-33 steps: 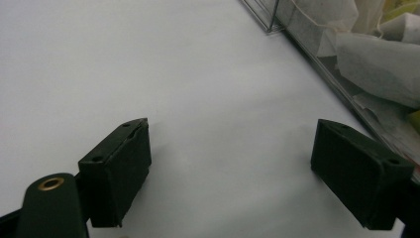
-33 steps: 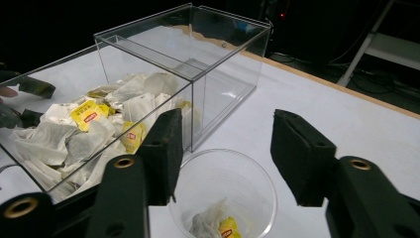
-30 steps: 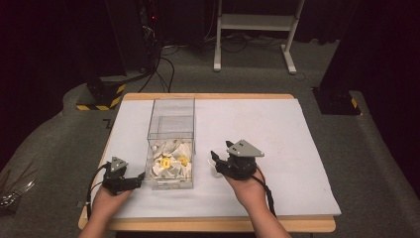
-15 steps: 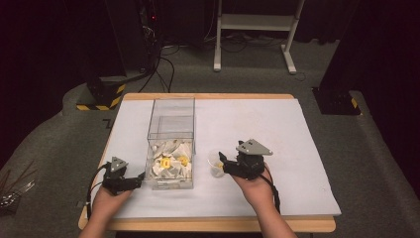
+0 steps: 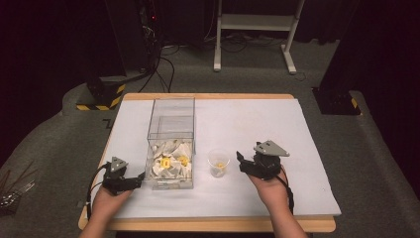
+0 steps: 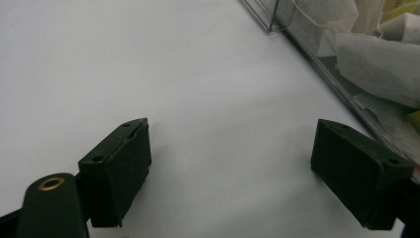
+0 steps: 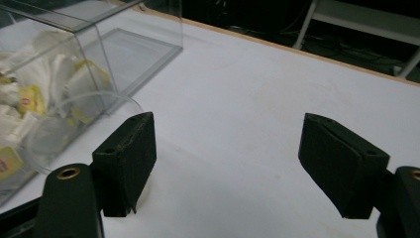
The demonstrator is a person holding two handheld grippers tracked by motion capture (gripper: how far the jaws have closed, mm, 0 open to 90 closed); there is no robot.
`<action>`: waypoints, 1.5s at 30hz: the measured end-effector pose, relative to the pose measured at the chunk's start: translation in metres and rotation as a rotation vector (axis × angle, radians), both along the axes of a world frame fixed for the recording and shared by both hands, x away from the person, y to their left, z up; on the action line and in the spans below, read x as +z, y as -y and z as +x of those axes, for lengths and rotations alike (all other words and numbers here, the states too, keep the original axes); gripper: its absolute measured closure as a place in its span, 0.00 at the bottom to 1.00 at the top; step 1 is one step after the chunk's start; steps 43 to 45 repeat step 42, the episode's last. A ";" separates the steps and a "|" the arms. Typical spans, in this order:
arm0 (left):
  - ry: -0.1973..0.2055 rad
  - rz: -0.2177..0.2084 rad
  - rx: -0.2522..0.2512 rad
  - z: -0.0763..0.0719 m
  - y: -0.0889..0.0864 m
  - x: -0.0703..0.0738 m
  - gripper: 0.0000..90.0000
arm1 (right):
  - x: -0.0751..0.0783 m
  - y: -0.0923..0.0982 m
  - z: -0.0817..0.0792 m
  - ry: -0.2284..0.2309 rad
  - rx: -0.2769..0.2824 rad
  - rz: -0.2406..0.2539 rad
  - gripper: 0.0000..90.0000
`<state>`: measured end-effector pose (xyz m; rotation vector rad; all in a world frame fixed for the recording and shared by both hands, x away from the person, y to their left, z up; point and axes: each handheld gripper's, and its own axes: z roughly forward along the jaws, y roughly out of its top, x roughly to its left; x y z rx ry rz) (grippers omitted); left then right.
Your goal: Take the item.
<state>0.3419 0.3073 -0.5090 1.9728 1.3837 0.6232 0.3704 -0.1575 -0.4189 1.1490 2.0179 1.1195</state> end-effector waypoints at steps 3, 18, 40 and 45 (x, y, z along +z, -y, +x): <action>0.000 0.000 0.000 0.000 0.000 0.000 0.18 | -0.004 0.010 0.001 -0.007 -0.025 -0.004 0.25; 0.002 -0.005 0.004 0.000 0.000 0.000 0.18 | -0.038 0.047 0.000 -0.080 -0.108 -0.052 0.25; 0.003 -0.004 0.004 0.000 0.000 0.000 0.18 | -0.084 0.072 -0.004 -0.211 -0.167 -0.090 0.25; 0.002 -0.003 0.003 0.000 0.000 0.000 0.18 | -0.085 0.072 -0.004 -0.216 -0.159 -0.083 0.22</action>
